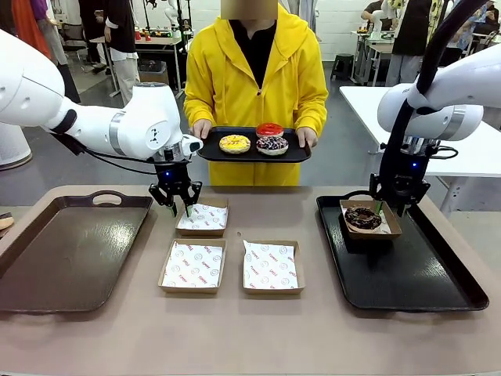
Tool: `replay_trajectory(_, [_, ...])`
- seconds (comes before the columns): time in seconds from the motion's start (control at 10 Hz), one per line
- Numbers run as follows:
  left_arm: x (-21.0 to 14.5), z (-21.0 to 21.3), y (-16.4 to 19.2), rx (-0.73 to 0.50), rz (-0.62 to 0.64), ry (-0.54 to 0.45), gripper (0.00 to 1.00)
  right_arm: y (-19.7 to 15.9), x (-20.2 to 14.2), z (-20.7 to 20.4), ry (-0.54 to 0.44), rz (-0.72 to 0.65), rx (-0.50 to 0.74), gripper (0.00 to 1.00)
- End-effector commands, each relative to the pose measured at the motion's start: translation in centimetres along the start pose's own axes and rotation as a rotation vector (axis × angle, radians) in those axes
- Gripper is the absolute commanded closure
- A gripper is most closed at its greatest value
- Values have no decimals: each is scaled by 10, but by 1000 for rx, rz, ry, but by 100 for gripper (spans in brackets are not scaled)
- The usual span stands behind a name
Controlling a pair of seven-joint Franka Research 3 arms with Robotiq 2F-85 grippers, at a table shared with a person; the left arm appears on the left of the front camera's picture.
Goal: Individually package the donuts and arrange them on the tray.
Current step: Place the picked Paper togo box on the Handle tray while simultaneously picking up another Paper togo box from the table with the other hand.
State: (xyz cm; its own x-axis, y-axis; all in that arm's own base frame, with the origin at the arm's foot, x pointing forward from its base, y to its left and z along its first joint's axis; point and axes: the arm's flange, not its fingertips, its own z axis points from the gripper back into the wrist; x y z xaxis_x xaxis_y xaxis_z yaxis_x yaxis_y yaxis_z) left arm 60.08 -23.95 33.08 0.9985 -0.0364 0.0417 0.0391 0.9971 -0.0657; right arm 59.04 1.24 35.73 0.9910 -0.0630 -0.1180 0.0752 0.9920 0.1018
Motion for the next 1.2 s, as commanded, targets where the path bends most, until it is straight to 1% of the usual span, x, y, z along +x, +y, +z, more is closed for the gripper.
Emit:
replay_trajectory(0.0, [1, -2, 5, -7, -19, 2, 100, -4, 5, 1, 14, 13, 37, 0])
replay_trajectory(0.4, [1, -2, 6, -6, -21, 7, 100, -3, 1, 2, 19, 3, 42, 0])
replay_trajectory(0.5, [0, -1, 6, -4, -20, 5, 100, -1, -4, 6, 6, 7, 35, 0])
replay_trajectory(0.6, [-1, 3, 7, -2, -2, -3, 100, 0, -14, 13, 9, -10, 56, 0])
replay_trajectory(0.7, [-2, 13, 7, -10, 25, 15, 100, -1, -32, 26, 23, 2, 103, 0])
replay_trajectory(0.8, [-5, 30, 8, -9, 34, 16, 100, -11, -59, 46, 43, 43, 201, 0])
replay_trajectory(0.9, [-11, 45, 7, 14, 34, -10, 100, -33, -83, 70, 42, 76, 333, 0])
replay_trajectory(1.0, [-17, 61, 2, 28, 20, -30, 100, -62, -109, 93, -7, 73, 434, 0])
replay_trajectory(1.1, [-23, 79, -4, 36, 9, -52, 100, -93, -129, 110, -38, 31, 536, 0])
